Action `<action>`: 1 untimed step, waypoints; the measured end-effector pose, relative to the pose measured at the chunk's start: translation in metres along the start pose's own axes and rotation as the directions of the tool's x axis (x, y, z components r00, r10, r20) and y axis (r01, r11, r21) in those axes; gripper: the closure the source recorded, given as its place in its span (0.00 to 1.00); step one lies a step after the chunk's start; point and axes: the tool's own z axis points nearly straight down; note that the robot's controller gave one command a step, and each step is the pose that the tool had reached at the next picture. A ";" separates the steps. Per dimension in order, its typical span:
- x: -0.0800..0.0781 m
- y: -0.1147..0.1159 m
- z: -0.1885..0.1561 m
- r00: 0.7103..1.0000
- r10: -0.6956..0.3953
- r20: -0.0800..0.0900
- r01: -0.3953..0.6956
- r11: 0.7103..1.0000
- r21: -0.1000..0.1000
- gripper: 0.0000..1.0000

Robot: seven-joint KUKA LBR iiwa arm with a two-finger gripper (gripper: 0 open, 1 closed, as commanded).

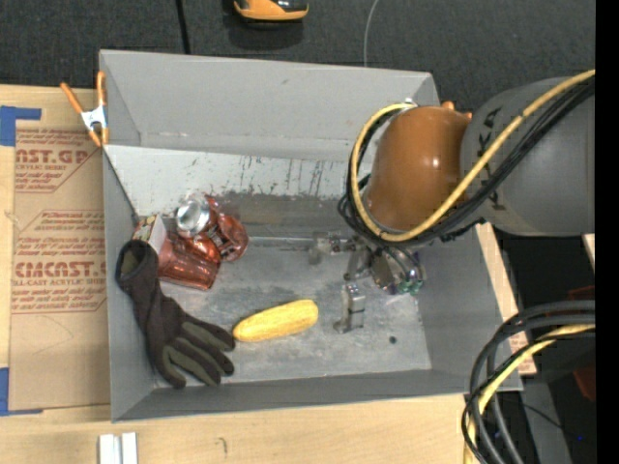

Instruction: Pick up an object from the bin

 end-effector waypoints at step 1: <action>0.004 0.003 0.008 0.999 -0.037 0.001 0.037 0.999 0.001 0.00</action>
Offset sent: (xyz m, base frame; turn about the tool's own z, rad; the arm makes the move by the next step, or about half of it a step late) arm 0.0101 0.0288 -0.0627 -0.2500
